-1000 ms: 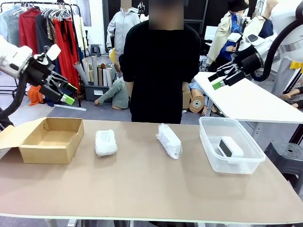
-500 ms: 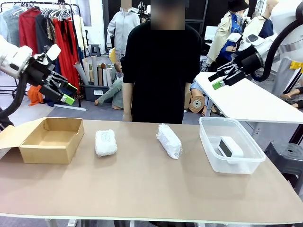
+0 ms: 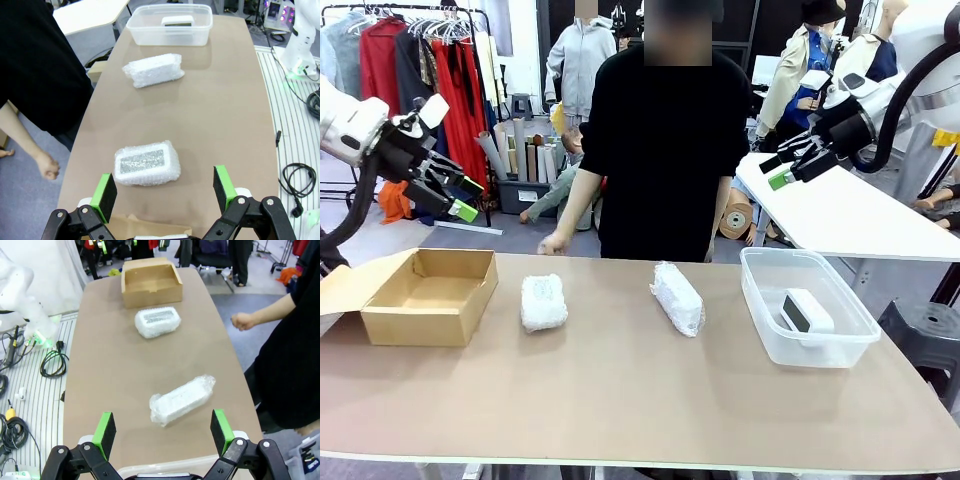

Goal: Separate and place wrapped and unwrapped clocks.
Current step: Pick up the Digital clock indicated by the person.

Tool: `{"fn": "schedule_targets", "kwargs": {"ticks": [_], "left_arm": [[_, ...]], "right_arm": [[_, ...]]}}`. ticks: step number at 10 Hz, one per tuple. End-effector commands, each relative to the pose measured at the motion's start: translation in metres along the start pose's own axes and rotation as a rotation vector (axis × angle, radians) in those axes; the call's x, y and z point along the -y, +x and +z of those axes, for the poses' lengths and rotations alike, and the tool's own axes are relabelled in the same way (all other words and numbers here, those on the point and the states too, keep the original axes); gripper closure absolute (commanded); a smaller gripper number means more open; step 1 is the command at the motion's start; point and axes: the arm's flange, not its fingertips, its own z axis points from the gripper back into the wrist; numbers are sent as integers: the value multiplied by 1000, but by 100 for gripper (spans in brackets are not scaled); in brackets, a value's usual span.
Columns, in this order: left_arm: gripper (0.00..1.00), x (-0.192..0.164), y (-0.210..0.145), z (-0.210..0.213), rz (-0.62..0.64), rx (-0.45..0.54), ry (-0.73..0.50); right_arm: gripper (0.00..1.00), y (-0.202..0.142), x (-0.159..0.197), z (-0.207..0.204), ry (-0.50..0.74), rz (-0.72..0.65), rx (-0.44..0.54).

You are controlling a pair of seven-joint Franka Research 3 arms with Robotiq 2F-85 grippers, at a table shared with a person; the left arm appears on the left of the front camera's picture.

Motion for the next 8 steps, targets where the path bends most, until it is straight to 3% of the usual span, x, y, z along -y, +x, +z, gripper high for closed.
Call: {"fn": "schedule_targets", "kwargs": {"ticks": [1, 8], "left_arm": [[0, 1, 2, 1, 2, 10, 1], [0, 1, 2, 1, 2, 10, 1]], "right_arm": [[0, 1, 0, 0, -1, 1, 3], [0, 1, 0, 0, -1, 1, 3]]}}
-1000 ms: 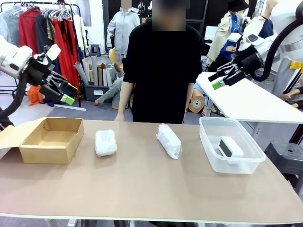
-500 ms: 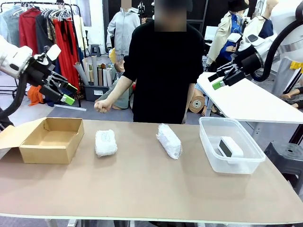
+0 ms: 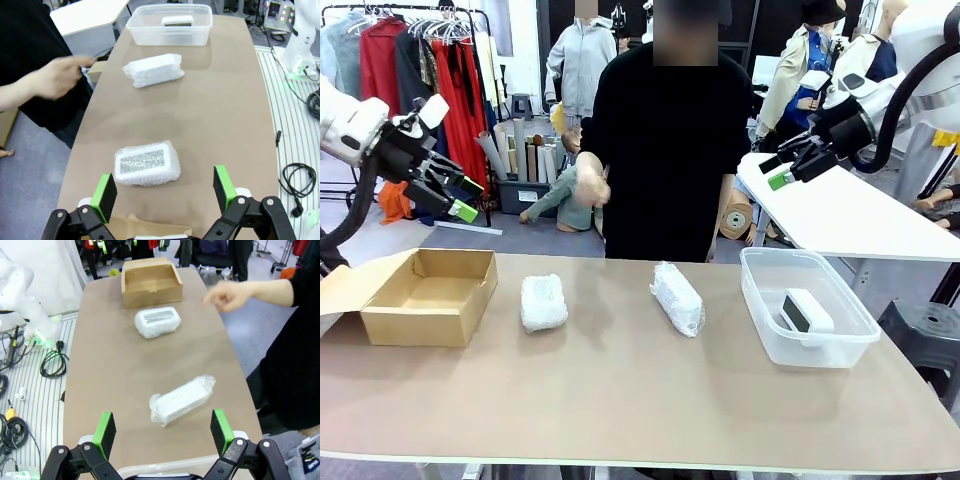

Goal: Separate and place wrapped and unwrapped clocks.
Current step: Pick up the Digital clock indicated by the person.

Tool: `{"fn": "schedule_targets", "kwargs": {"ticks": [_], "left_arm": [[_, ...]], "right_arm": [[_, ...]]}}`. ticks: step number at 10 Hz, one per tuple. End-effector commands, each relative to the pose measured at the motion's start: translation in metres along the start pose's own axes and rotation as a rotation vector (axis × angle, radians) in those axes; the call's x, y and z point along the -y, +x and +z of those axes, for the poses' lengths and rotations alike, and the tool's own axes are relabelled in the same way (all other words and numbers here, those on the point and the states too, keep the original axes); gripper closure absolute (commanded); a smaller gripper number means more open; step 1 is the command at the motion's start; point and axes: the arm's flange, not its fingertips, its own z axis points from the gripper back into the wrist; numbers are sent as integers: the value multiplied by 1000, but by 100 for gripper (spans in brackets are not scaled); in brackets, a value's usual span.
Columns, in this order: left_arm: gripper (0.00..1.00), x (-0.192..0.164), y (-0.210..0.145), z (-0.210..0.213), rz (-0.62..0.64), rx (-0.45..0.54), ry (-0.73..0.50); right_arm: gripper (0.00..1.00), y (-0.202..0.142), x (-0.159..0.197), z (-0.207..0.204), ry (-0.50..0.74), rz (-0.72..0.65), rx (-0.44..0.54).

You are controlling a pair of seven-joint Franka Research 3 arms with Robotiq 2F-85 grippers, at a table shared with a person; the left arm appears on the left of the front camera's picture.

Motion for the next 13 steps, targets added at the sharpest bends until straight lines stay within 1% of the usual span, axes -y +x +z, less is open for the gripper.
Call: {"fn": "schedule_targets", "kwargs": {"ticks": [1, 13], "left_arm": [[0, 1, 2, 1, 2, 10, 1], [0, 1, 2, 1, 2, 10, 1]], "right_arm": [[0, 1, 0, 0, -1, 1, 3], [0, 1, 0, 0, -1, 1, 3]]}}
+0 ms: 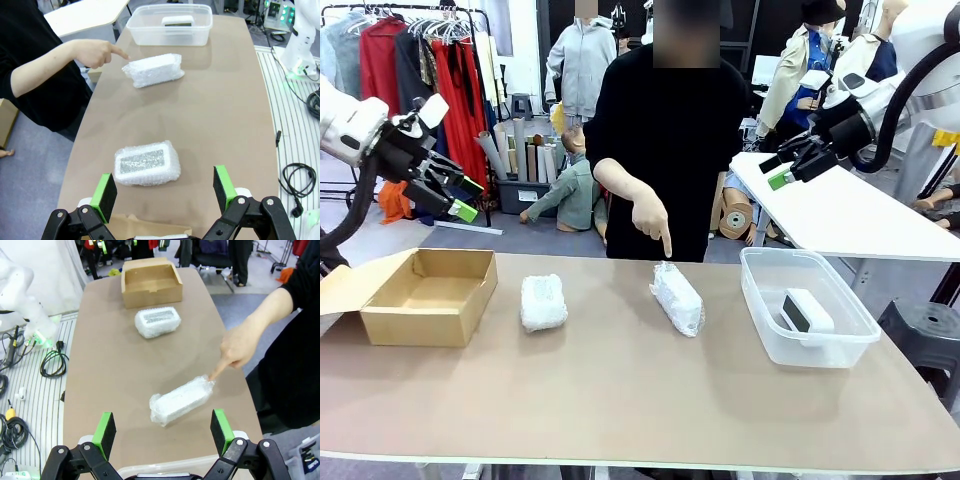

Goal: Separate and place wrapped and unwrapped clocks.
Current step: Pick up the Digital clock indicated by the person.

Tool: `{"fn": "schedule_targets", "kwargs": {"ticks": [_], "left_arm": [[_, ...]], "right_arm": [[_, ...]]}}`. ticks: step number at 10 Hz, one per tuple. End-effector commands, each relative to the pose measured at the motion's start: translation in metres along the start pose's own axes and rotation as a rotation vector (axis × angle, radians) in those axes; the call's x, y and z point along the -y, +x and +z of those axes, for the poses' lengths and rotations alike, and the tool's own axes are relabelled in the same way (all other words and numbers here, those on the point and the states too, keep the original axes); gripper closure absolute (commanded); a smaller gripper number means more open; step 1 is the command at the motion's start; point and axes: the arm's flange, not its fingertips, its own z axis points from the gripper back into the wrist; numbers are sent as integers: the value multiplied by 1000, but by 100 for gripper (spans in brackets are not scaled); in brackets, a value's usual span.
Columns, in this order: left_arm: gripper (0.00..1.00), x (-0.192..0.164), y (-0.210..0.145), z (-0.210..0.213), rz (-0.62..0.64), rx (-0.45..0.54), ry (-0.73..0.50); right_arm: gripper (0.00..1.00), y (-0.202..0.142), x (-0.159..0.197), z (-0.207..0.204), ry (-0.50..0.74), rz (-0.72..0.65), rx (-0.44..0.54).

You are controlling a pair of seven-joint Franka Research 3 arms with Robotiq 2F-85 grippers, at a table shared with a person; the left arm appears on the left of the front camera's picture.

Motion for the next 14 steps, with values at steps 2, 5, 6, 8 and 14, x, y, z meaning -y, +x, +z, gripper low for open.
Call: {"fn": "schedule_targets", "kwargs": {"ticks": [2, 5, 6, 8, 14], "left_arm": [[0, 0, 0, 0, 0, 0, 0], [0, 3, 25, -10, 60, -65, -18], [0, 7, 37, -15, 108, -82, -4], [0, 8, 56, -20, 181, -111, 14], [0, 20, 110, -90, 356, -255, 93]], "right_arm": [[0, 1, 0, 0, -1, 1, 3], [0, 1, 0, 0, -1, 1, 3], [0, 1, 0, 0, -1, 1, 3], [0, 1, 0, 0, -1, 1, 3], [0, 1, 0, 0, -1, 1, 3]]}}
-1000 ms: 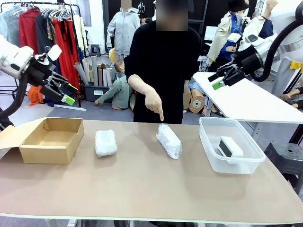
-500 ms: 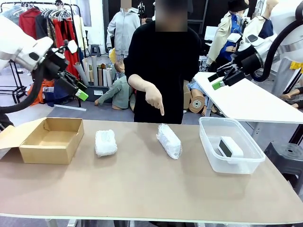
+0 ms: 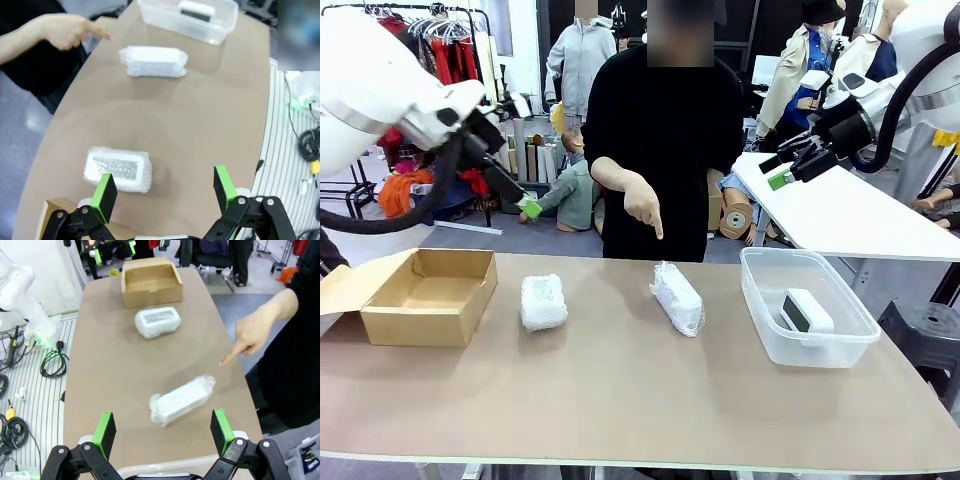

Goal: Separate and place wrapped and unwrapped clocks.
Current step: Pick up the Digital clock indicated by the person.

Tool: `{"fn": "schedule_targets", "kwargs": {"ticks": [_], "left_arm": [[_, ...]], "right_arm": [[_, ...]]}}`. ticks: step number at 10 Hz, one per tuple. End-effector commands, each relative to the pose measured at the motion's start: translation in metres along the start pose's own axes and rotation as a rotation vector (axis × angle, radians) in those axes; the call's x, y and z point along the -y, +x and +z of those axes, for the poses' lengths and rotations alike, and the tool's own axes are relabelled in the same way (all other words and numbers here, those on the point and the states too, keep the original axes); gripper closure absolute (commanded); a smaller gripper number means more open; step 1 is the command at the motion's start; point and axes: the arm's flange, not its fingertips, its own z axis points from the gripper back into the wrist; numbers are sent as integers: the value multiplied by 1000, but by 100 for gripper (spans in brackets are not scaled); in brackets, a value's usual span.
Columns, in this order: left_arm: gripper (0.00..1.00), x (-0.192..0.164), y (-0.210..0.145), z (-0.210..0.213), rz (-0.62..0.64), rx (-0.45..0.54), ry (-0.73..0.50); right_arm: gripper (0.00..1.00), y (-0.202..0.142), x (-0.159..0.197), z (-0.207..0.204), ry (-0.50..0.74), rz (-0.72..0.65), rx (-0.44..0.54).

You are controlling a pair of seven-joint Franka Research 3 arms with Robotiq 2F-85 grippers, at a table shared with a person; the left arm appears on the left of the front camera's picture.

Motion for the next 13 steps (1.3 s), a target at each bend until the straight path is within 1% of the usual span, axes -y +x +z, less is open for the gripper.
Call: {"fn": "schedule_targets", "kwargs": {"ticks": [1, 3, 4, 6, 8, 9, 10, 13], "left_arm": [[0, 3, 27, -24, 84, -74, 44], [0, 6, 45, -49, 152, -105, 74], [0, 5, 55, -66, 181, -141, 91], [0, 9, 66, -93, 174, -158, 88], [0, 8, 70, -106, 164, -151, 58], [0, 9, 69, -107, 136, -159, 32], [0, 12, 65, -107, 163, -155, 55], [0, 12, 65, -107, 163, -155, 55]], "right_arm": [[0, 1, 0, 1, -2, 1, 3], [0, 1, 0, 1, -2, 1, 3], [0, 1, 0, 1, -2, 1, 3], [0, 1, 0, 1, -2, 1, 3], [0, 1, 0, 1, -2, 1, 3], [0, 1, 0, 1, -2, 1, 3], [0, 1, 0, 1, -2, 1, 3], [0, 1, 0, 1, -2, 1, 3]]}}
